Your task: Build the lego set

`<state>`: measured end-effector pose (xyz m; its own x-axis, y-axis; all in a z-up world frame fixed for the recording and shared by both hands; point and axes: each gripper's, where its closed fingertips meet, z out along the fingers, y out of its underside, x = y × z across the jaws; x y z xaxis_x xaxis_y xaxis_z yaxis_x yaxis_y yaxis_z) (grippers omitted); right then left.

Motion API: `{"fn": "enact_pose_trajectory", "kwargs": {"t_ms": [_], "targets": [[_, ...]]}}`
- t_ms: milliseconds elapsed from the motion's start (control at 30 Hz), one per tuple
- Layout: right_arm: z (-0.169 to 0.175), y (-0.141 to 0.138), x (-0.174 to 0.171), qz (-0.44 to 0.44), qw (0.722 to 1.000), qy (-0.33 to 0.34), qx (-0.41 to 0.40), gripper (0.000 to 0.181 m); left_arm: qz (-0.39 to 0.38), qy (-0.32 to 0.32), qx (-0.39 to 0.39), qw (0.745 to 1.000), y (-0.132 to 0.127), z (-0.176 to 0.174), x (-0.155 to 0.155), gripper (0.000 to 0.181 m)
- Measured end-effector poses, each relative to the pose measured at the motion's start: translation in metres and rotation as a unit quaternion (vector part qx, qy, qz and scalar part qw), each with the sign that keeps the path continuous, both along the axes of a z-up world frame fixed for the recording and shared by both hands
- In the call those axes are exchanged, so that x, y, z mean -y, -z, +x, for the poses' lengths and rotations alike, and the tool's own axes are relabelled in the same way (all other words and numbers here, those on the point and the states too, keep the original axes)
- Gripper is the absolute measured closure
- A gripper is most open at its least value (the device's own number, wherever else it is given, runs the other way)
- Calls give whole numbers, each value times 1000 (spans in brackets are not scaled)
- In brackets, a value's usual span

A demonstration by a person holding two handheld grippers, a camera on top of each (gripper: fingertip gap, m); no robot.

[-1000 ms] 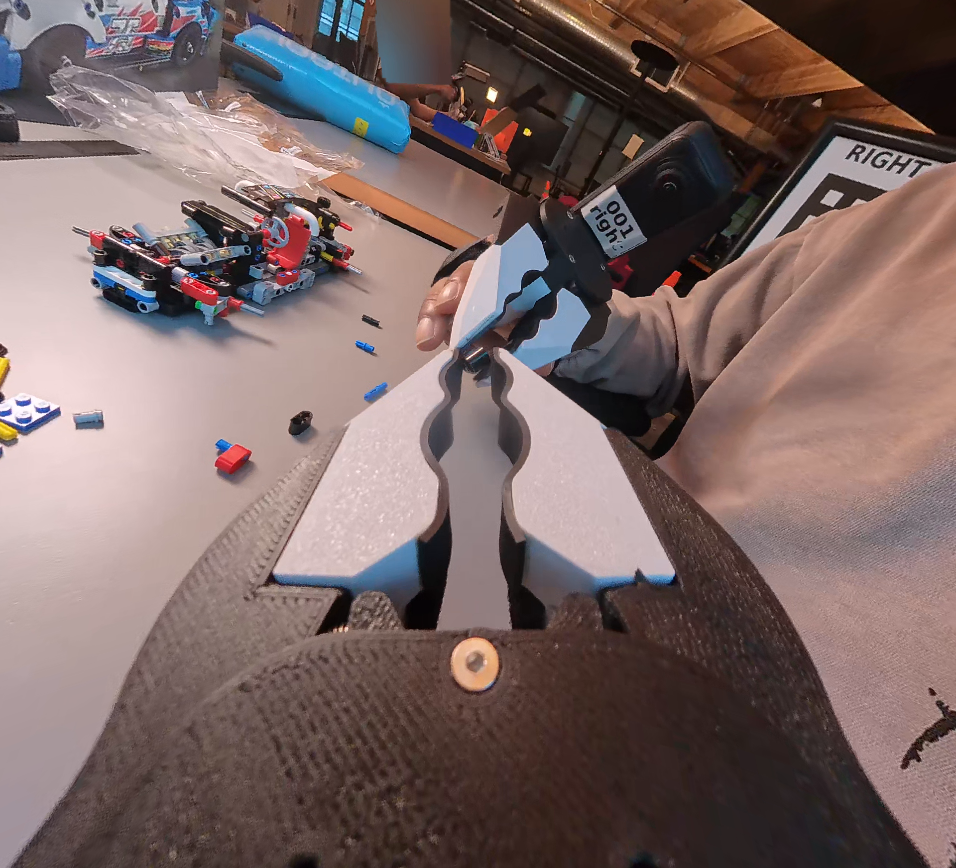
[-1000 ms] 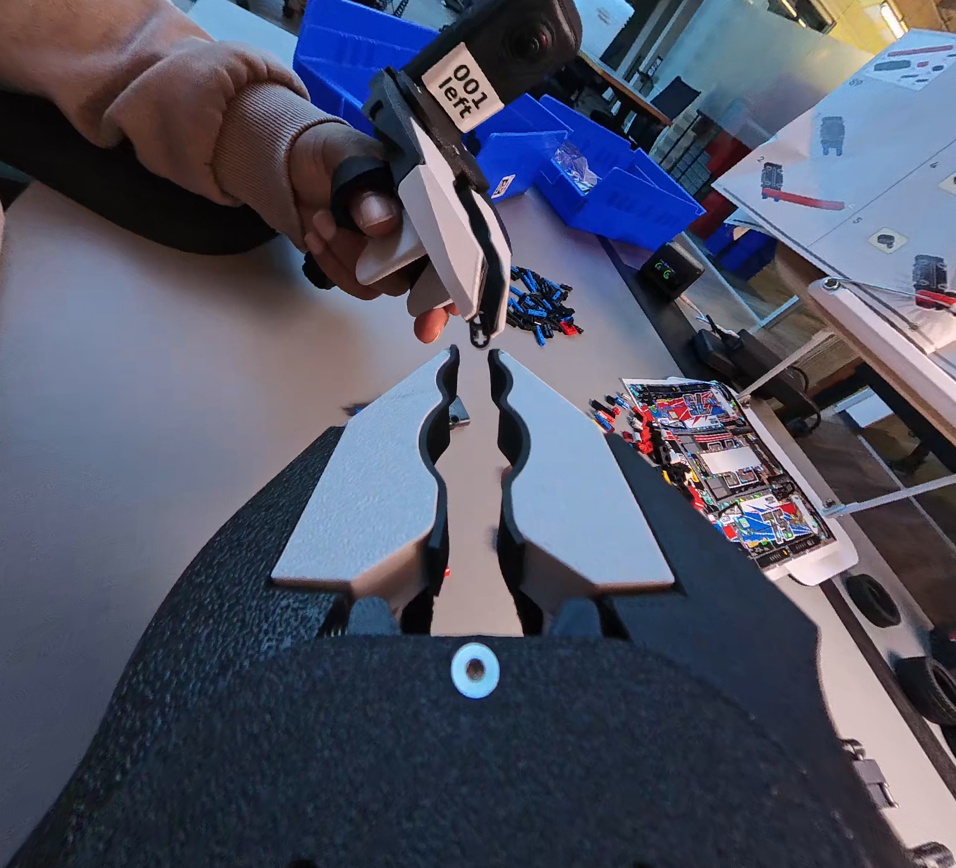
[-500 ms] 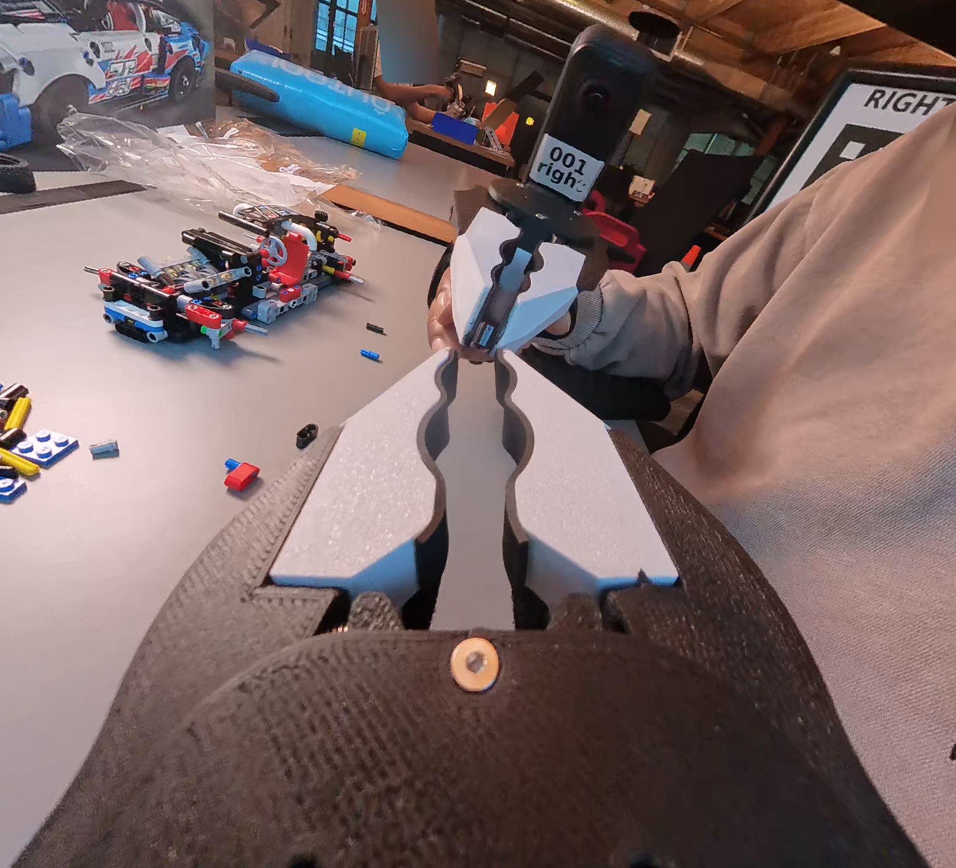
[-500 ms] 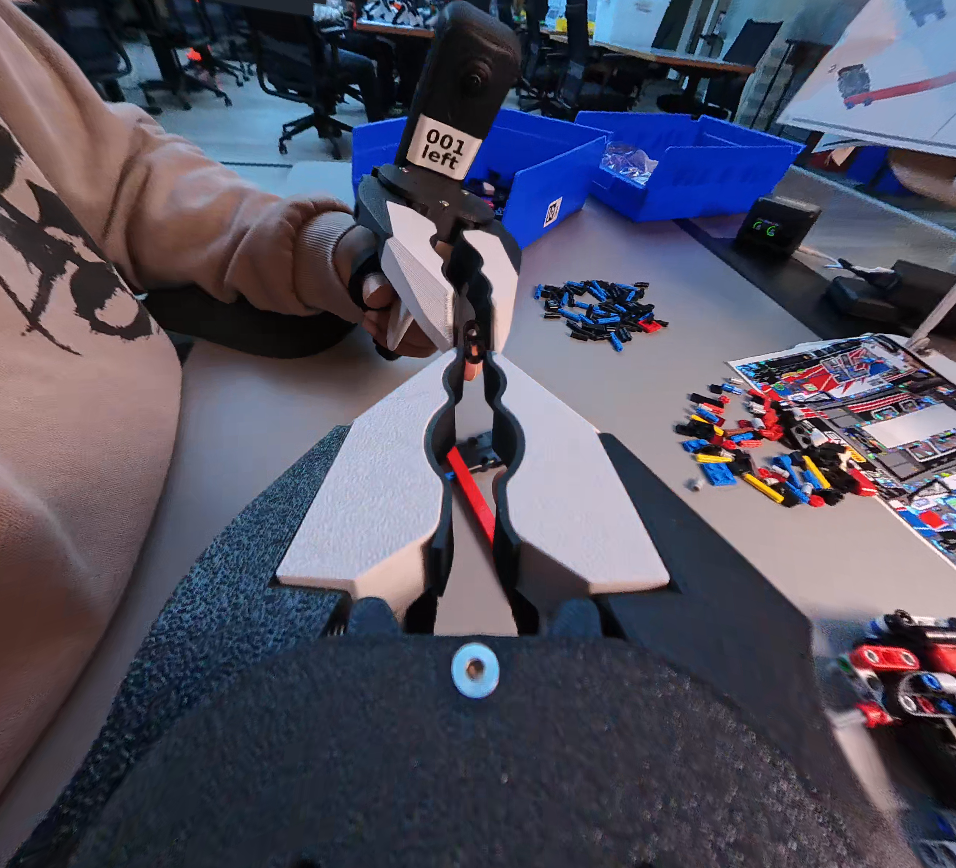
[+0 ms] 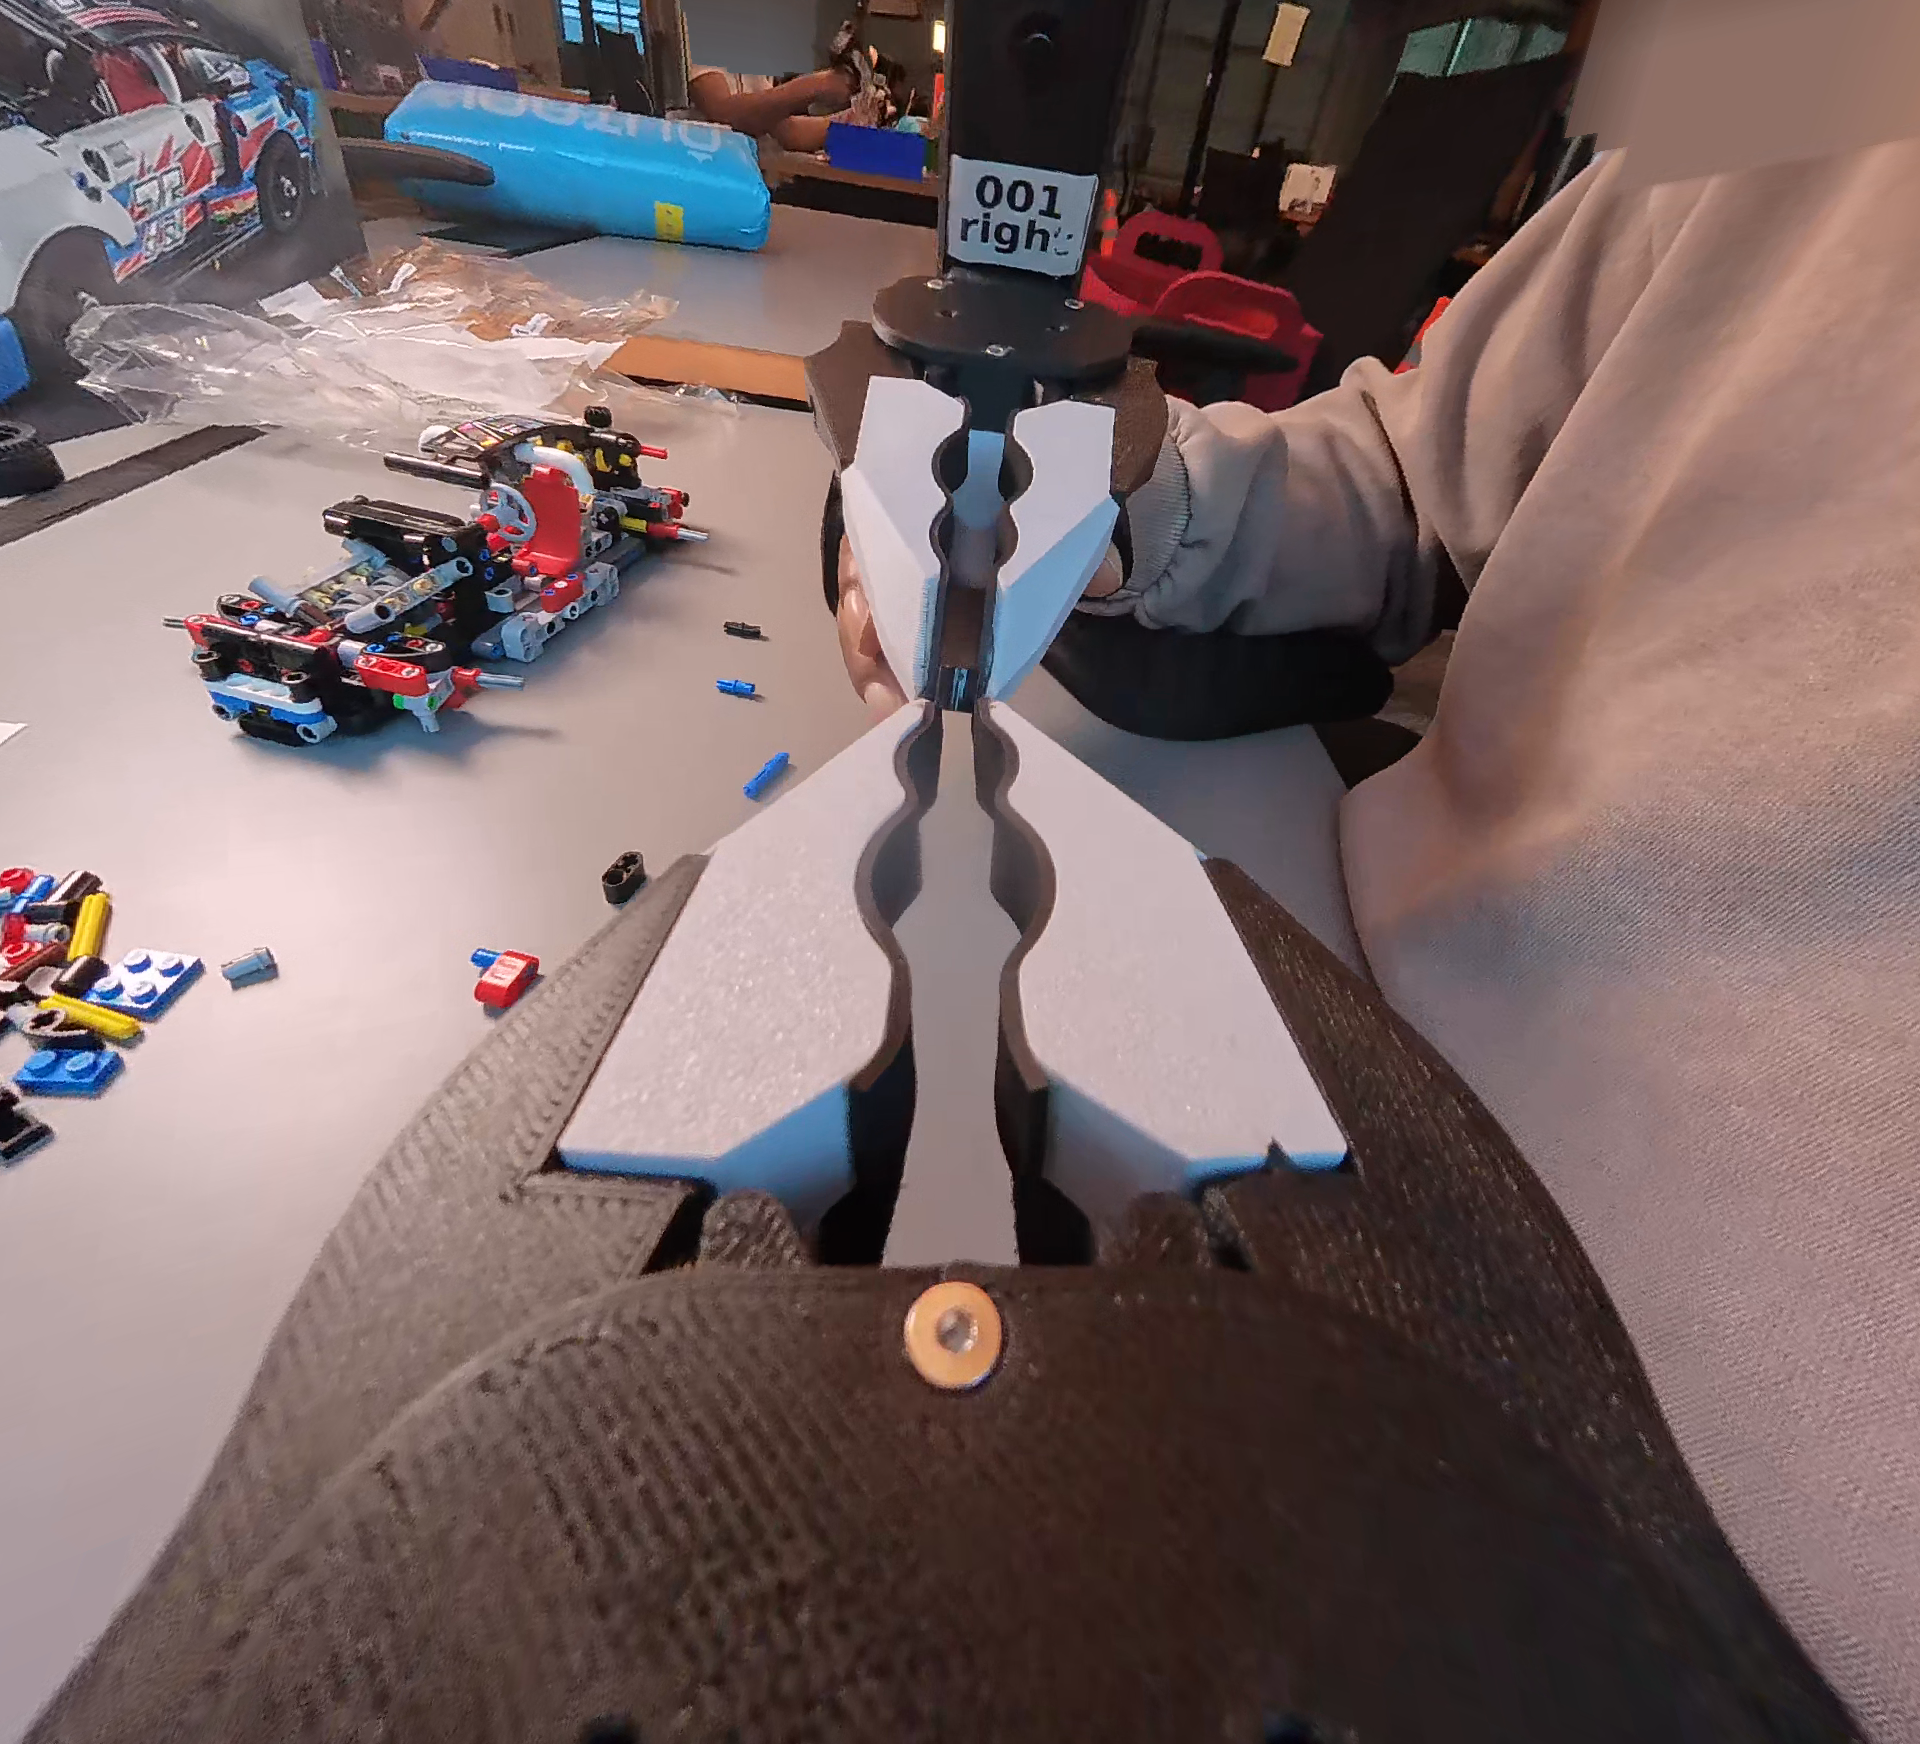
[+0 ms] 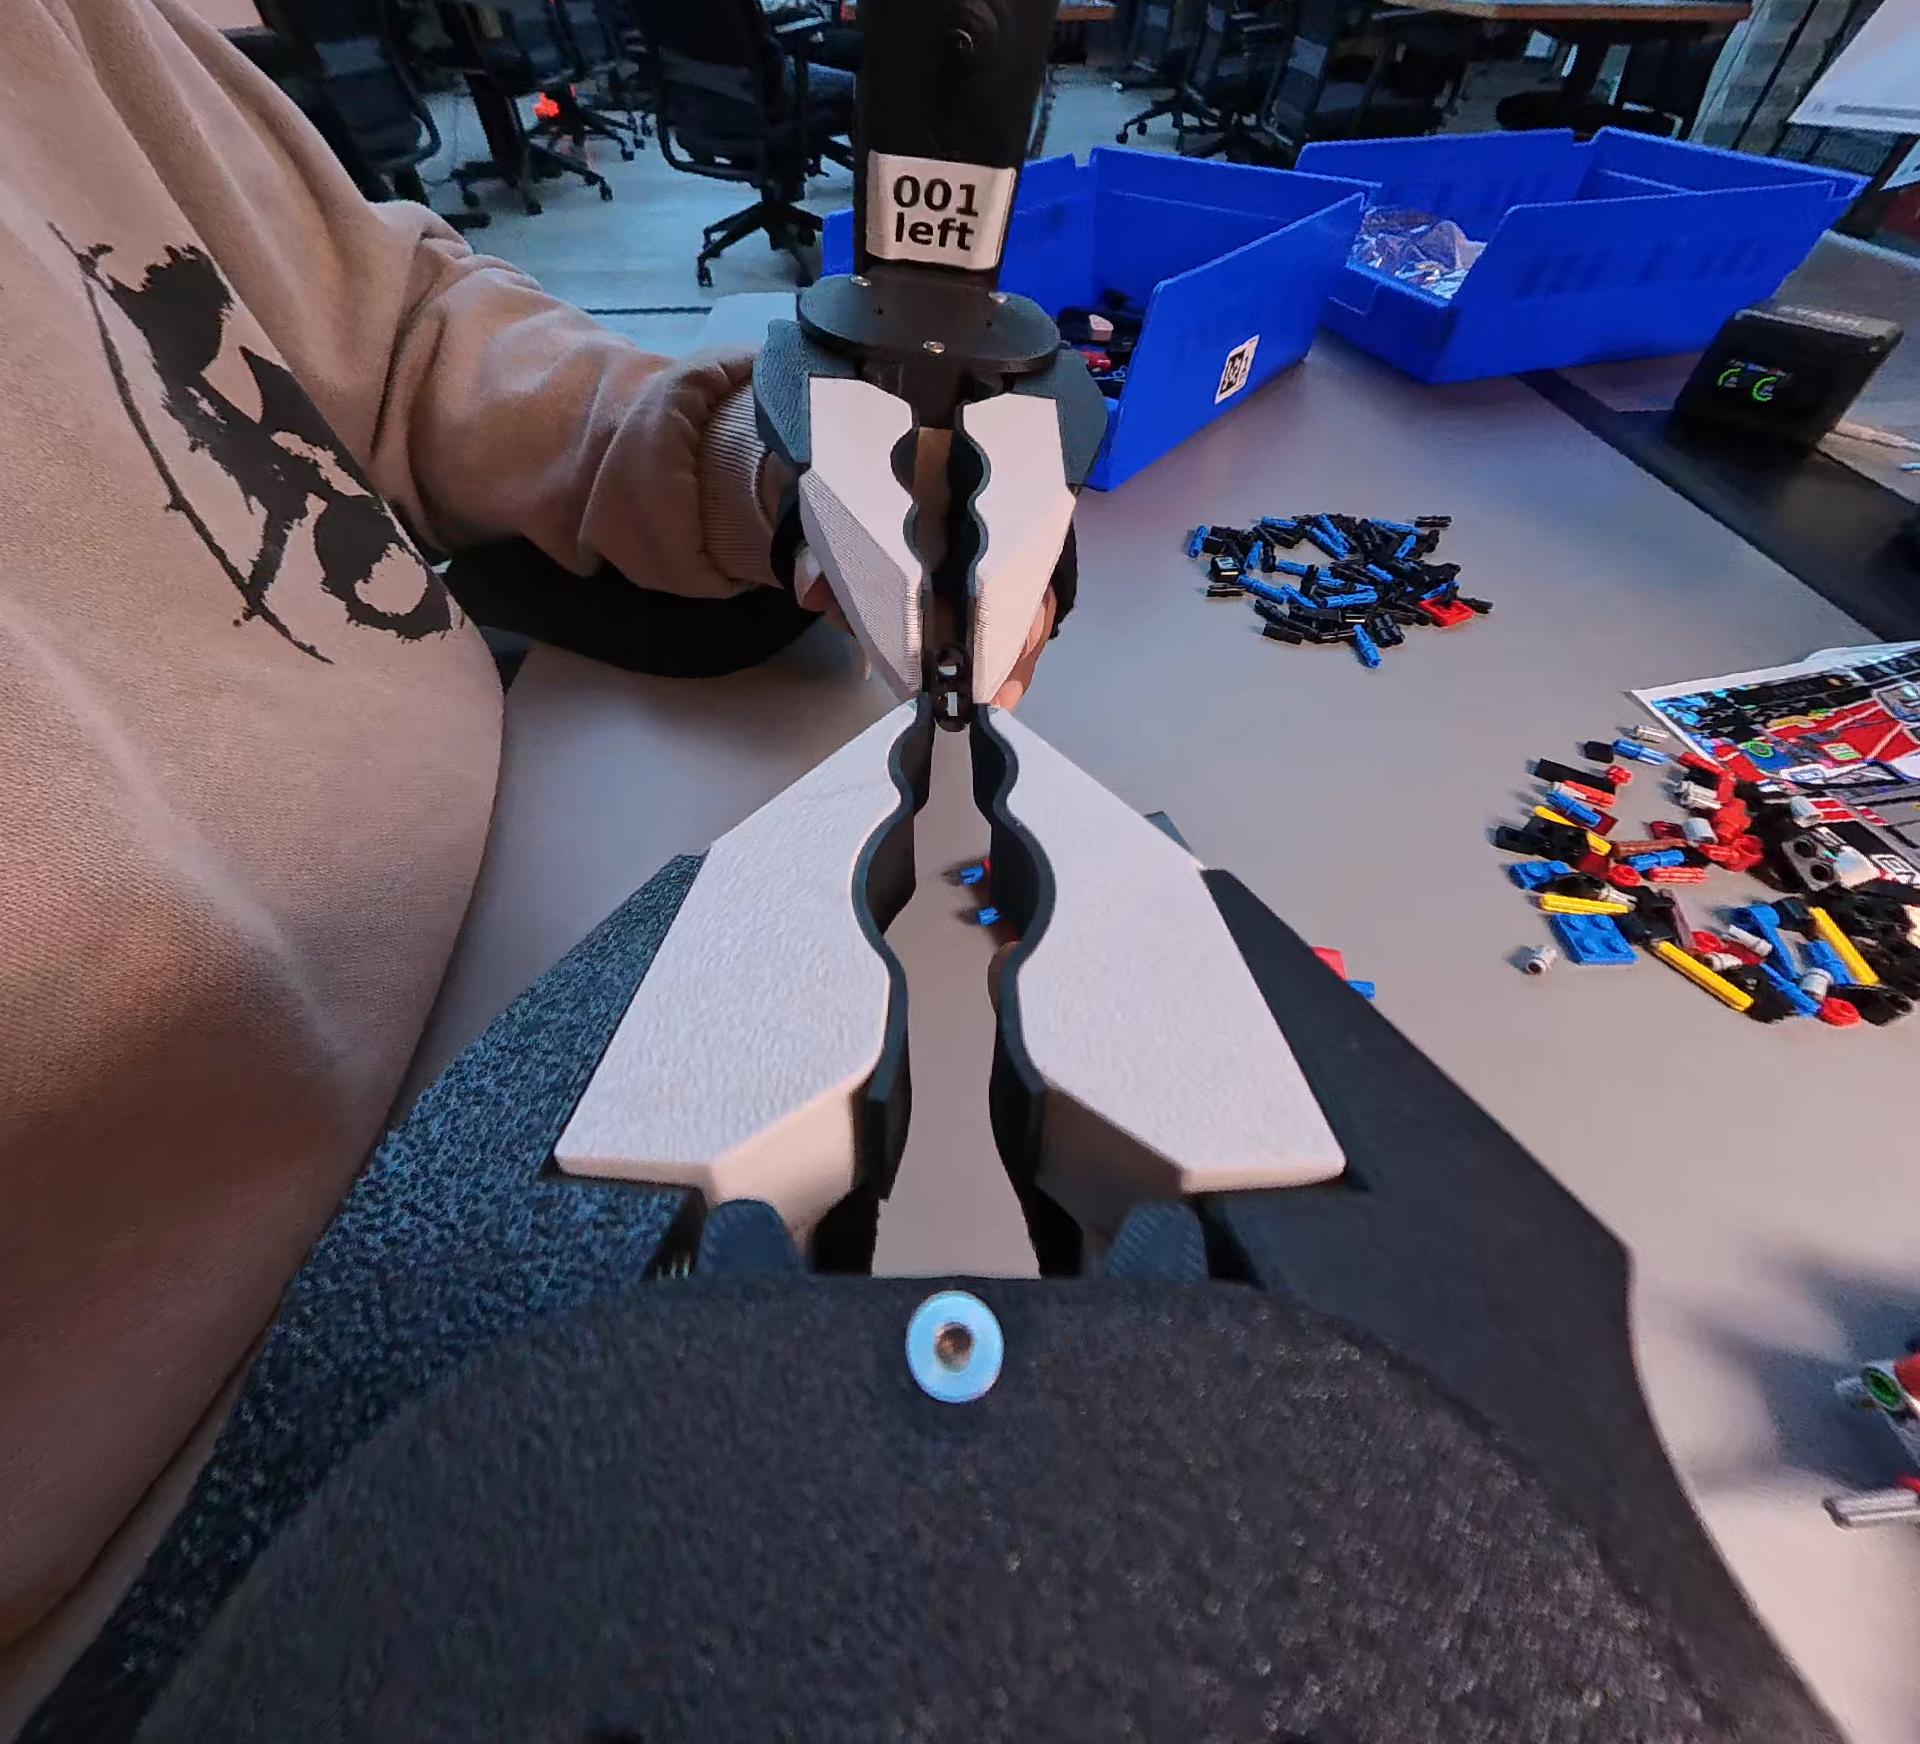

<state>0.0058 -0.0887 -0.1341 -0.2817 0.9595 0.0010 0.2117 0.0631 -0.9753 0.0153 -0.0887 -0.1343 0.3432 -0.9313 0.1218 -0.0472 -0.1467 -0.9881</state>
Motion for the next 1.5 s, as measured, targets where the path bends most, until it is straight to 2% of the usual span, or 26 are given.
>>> {"fn": "enact_pose_trajectory", "kwargs": {"t_ms": [367, 467, 567, 667, 767, 867, 967, 1167, 1267, 1367, 1500], "targets": [[-1, -3, -4, -4, 1000, 8, -7, 176, 40, -25, -18, 999, -3, -3, -4, 178], [3, 3, -23, 20, 999, 40, 14, 174, 52, -48, -14, 997, -7, -9, -10, 178], [22, 25, -60, 64, 988, 98, 104, 169, 65, -74, -9, 995, -13, -18, -16, 178], [59, 60, -96, 121, 955, 148, 227, 163, 74, -95, -12, 993, -15, -25, -21, 178], [89, 88, -92, 101, 936, 124, 315, 156, 73, -97, -15, 992, -13, -25, -23, 178], [97, 101, -85, 103, 925, 107, 349, 155, 71, -91, -27, 993, -7, -21, -22, 178], [88, 104, -84, 109, 925, 106, 350, 159, 68, -85, -33, 994, -3, -18, -21, 178], [79, 108, -85, 114, 921, 114, 354, 179, 69, -86, -37, 993, -3, -18, -21, 178], [82, 108, -84, 84, 913, 134, 377, 178, 66, -88, -41, 993, -1, -19, -22, 178], [92, 108, -69, 64, 907, 109, 401, 167, 65, -88, -46, 993, 0, -18, -22, 178], [89, 108, -57, 57, 916, 85, 388, 166, 64, -84, -51, 993, 3, -17, -22, 178]]}}
